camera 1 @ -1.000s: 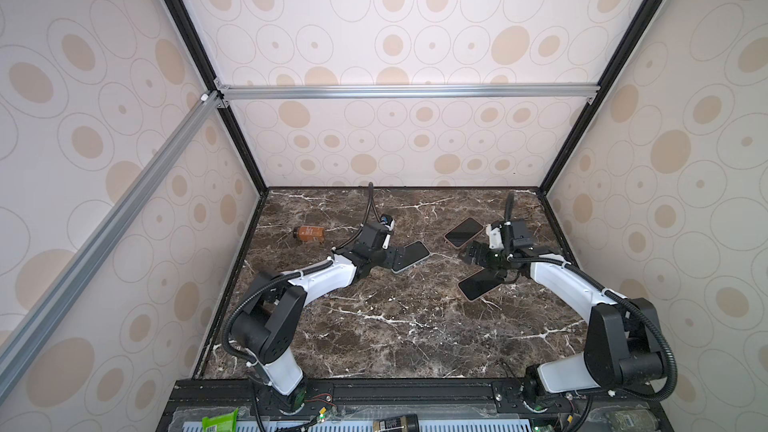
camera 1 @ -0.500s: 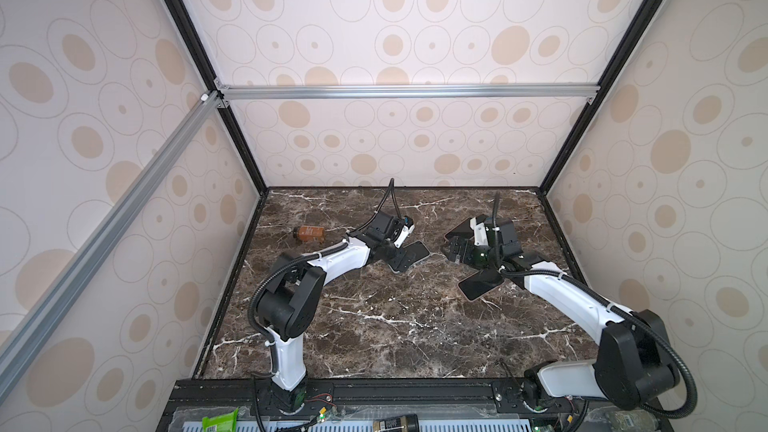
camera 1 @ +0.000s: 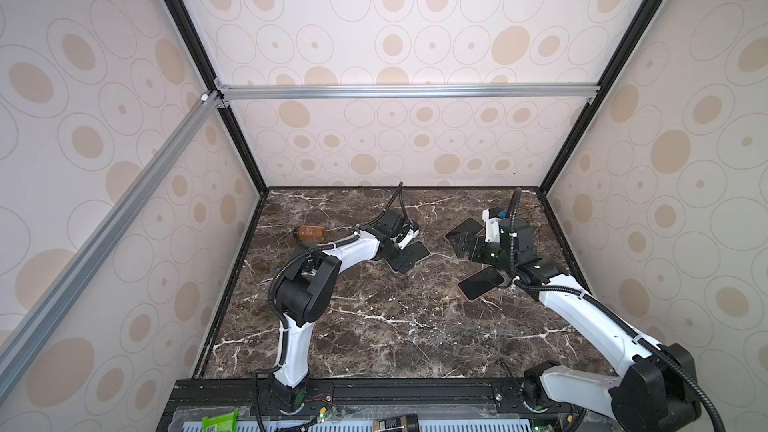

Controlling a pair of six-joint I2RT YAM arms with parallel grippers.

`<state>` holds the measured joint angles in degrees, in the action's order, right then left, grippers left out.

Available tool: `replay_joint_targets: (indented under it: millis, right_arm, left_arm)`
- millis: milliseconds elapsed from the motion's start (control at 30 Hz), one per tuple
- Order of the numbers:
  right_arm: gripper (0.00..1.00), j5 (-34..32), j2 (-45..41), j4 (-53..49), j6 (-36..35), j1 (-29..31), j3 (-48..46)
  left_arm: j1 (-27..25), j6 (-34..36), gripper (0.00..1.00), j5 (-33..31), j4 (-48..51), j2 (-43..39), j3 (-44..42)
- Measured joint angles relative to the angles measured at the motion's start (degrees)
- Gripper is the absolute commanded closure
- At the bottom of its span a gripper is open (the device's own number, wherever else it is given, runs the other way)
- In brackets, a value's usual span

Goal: Take the phone out of the phone case
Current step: 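Grasp the pale blue-cased phone's edge with the left gripper while the right gripper approaches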

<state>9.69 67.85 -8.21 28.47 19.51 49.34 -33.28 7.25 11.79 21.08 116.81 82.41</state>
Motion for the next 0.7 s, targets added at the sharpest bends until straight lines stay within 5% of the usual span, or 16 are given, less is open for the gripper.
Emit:
replay_joint_targets:
  millis: [700]
  right_arm:
    - [0.02, 3.3, -0.7, -3.1, -1.9, 0.0, -0.4]
  left_arm:
    - [0.0, 4.2, 0.01, -3.5, 4.0, 4.0, 3.8]
